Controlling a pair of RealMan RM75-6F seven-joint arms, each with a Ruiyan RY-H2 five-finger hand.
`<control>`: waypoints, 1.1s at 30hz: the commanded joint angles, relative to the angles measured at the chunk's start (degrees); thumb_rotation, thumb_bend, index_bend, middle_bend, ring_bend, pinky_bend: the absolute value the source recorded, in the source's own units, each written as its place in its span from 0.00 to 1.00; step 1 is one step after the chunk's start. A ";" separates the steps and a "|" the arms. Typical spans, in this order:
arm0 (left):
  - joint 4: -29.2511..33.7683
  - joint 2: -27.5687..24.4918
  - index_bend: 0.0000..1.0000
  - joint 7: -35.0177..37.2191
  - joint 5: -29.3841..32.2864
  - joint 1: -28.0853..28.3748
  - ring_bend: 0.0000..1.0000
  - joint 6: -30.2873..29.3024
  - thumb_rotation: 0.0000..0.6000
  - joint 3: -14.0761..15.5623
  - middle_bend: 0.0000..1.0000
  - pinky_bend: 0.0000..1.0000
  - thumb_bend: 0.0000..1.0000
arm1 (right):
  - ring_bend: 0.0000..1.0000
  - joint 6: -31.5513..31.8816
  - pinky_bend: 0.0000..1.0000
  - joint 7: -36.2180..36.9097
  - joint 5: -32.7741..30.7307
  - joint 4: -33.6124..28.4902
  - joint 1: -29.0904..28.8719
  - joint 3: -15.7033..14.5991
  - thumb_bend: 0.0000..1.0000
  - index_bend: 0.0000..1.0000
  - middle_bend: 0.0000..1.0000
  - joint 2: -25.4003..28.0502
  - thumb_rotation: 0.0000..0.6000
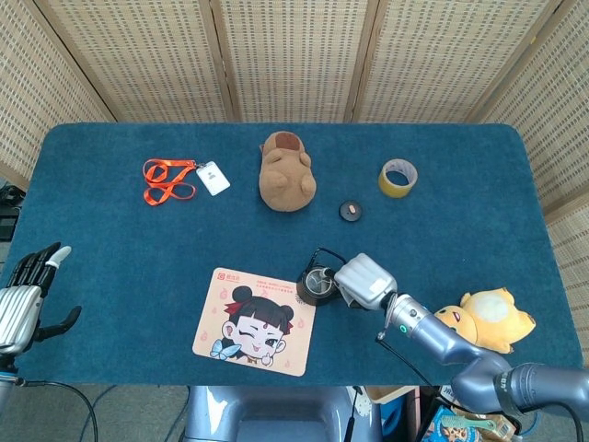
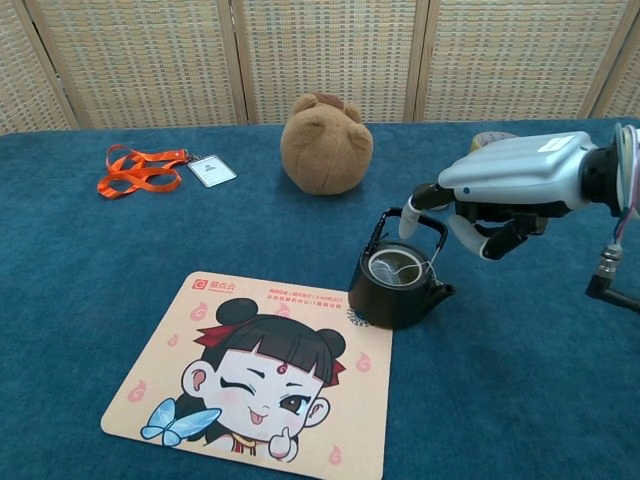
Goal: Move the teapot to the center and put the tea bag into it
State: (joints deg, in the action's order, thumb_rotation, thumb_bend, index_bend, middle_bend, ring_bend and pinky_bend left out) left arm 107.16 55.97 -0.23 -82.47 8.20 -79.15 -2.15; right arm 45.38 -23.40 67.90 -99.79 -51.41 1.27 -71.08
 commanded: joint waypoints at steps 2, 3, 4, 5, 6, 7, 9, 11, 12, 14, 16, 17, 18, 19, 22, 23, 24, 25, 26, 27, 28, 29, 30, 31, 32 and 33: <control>0.10 -0.08 0.00 -0.06 -0.03 -0.04 0.00 0.01 1.00 0.07 0.00 0.00 0.35 | 0.98 1.70 1.00 0.22 0.96 -1.43 1.17 -0.12 1.00 0.25 0.93 1.26 0.82; 0.12 -0.08 0.00 -0.09 -0.06 -0.03 0.00 0.01 1.00 0.08 0.00 0.00 0.35 | 0.98 2.20 1.00 0.33 1.22 -1.81 1.49 -0.09 1.00 0.25 0.93 1.67 0.82; 0.11 -0.07 0.00 -0.18 -0.08 -0.05 0.00 -0.04 1.00 0.08 0.00 0.00 0.35 | 0.98 2.75 1.00 0.50 1.49 -2.15 1.89 -0.12 1.00 0.25 0.92 1.96 0.82; 0.11 -0.03 0.00 -0.29 -0.09 -0.06 0.00 -0.09 1.00 0.09 0.00 0.00 0.35 | 0.98 3.46 1.00 0.80 1.79 -2.45 2.36 -0.07 1.00 0.25 0.90 2.24 0.82; 0.13 0.01 0.00 -0.35 -0.10 -0.09 0.00 -0.14 1.00 0.09 0.00 0.00 0.35 | 0.98 4.17 1.00 1.10 2.08 -2.68 2.85 -0.05 1.00 0.25 0.88 2.54 0.81; 0.14 0.05 0.00 -0.40 -0.13 -0.14 0.00 -0.20 1.00 0.13 0.00 0.00 0.35 | 0.97 4.95 1.00 1.36 2.35 -2.88 3.37 -0.02 1.00 0.25 0.87 2.88 0.80; 0.09 0.14 0.00 -0.48 -0.14 -0.18 0.00 -0.25 1.00 0.17 0.00 0.00 0.35 | 0.92 6.14 0.99 1.79 2.69 -3.15 4.15 0.07 1.00 0.25 0.81 3.29 0.77; -0.06 0.33 0.00 -0.69 -0.15 -0.23 0.00 -0.30 1.00 0.23 0.00 0.00 0.35 | 0.87 8.11 0.98 2.94 3.10 -3.57 5.53 0.28 1.00 0.25 0.76 3.95 0.77; -0.14 0.46 0.00 -0.79 -0.14 -0.26 0.00 -0.34 1.00 0.24 0.00 0.00 0.35 | 0.84 9.06 0.97 3.50 3.28 -3.66 6.15 0.40 1.00 0.25 0.74 4.18 0.77; -0.26 0.72 0.00 -0.84 -0.13 -0.32 0.00 -0.51 1.00 0.20 0.00 0.00 0.35 | 0.80 10.98 0.95 4.63 3.69 -3.79 7.48 0.54 1.00 0.25 0.70 4.64 0.77; -0.57 1.27 0.00 -0.83 -0.08 -0.55 0.00 -1.12 1.00 0.06 0.00 0.00 0.35 | 0.75 14.09 0.91 6.04 4.23 -3.74 9.51 0.81 0.99 0.25 0.65 4.87 0.78; -0.81 1.56 0.00 -1.00 -0.13 -0.66 0.00 -1.43 1.00 0.02 0.00 0.00 0.35 | 0.71 15.40 0.88 6.59 4.39 -3.69 10.39 0.95 0.98 0.25 0.62 4.79 0.78; -1.08 1.88 0.00 -1.25 -0.18 -0.76 0.00 -1.71 1.00 0.00 0.00 0.00 0.35 | 0.67 16.75 0.84 7.05 4.41 -3.59 11.29 1.12 0.96 0.25 0.59 4.75 0.79; -1.33 2.25 0.00 -1.62 -0.16 -0.89 0.00 -2.00 1.00 -0.01 0.00 0.00 0.35 | 0.64 18.05 0.82 7.18 4.46 -3.52 12.17 1.20 0.95 0.25 0.56 4.73 0.79; -1.86 3.13 0.00 -2.34 -0.53 -1.23 0.00 -2.73 1.00 0.13 0.00 0.00 0.35 | 0.54 21.36 0.70 7.35 4.32 -3.49 14.40 1.45 0.91 0.25 0.48 4.66 0.82; -2.08 3.44 0.00 -2.28 -0.76 -1.37 0.00 -3.04 1.00 0.18 0.00 0.00 0.35 | 0.50 22.94 0.66 7.61 4.16 -3.53 15.48 1.60 0.91 0.25 0.45 4.48 0.82; -2.33 3.65 0.00 -2.26 -1.04 -1.47 0.00 -3.28 1.00 0.24 0.00 0.00 0.35 | 0.46 24.22 0.62 7.95 4.13 -3.51 16.39 1.74 0.90 0.25 0.42 4.27 0.83; -2.58 3.78 0.00 -2.24 -1.29 -1.51 0.00 -3.44 1.00 0.28 0.00 0.00 0.35 | 0.44 25.18 0.60 8.19 3.99 -3.49 17.11 1.82 0.90 0.25 0.40 4.18 0.83; -2.97 4.09 0.00 -2.12 -1.60 -1.61 0.00 -3.78 1.00 0.28 0.00 0.00 0.35 | 0.41 26.72 0.58 8.48 3.76 -3.37 18.21 1.96 0.89 0.25 0.37 4.07 0.83; -3.41 4.44 0.00 -1.87 -1.88 -1.69 0.00 -4.04 1.00 0.29 0.00 0.00 0.35 | 0.38 28.15 0.56 8.81 3.74 -3.14 19.22 2.11 0.89 0.25 0.35 3.92 0.83; -3.78 4.64 0.00 -1.52 -2.16 -1.75 0.00 -4.10 1.00 0.40 0.00 0.00 0.35 | 0.36 29.13 0.54 9.15 3.84 -2.94 20.04 2.15 0.88 0.25 0.33 3.83 0.83; -4.01 4.70 0.00 -1.18 -2.31 -1.81 0.00 -4.10 1.00 0.51 0.00 0.00 0.35 | 0.33 29.96 0.51 9.49 3.85 -2.81 20.76 2.26 0.87 0.25 0.31 3.85 0.83; -4.18 4.74 0.00 -0.93 -2.46 -1.85 0.00 -4.12 1.00 0.58 0.00 0.00 0.35 | 0.29 30.77 0.46 9.79 3.88 -2.68 21.48 2.35 0.86 0.25 0.29 3.88 0.83; -4.39 4.78 0.00 -0.78 -2.65 -1.92 0.00 -4.23 1.00 0.64 0.00 0.00 0.35 | 0.25 31.79 0.42 10.11 3.98 -2.50 22.28 2.45 0.84 0.25 0.27 3.94 0.84; -4.54 4.82 0.00 -0.72 -2.83 -2.01 0.00 -4.37 1.00 0.73 0.00 0.00 0.35 | 0.23 32.49 0.40 10.30 4.17 -2.32 22.92 2.33 0.83 0.25 0.25 3.87 0.85; -4.70 4.86 0.00 -0.65 -3.06 -2.10 0.00 -4.54 1.00 0.81 0.00 0.00 0.35 | 0.20 33.32 0.36 10.44 4.43 -2.05 23.58 2.23 0.82 0.25 0.23 3.83 0.86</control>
State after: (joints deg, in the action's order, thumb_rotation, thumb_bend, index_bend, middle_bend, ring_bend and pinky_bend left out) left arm 102.58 60.77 -0.96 -85.40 6.19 -83.56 -1.43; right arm 77.41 -13.56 72.00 -102.35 -29.03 3.47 -67.13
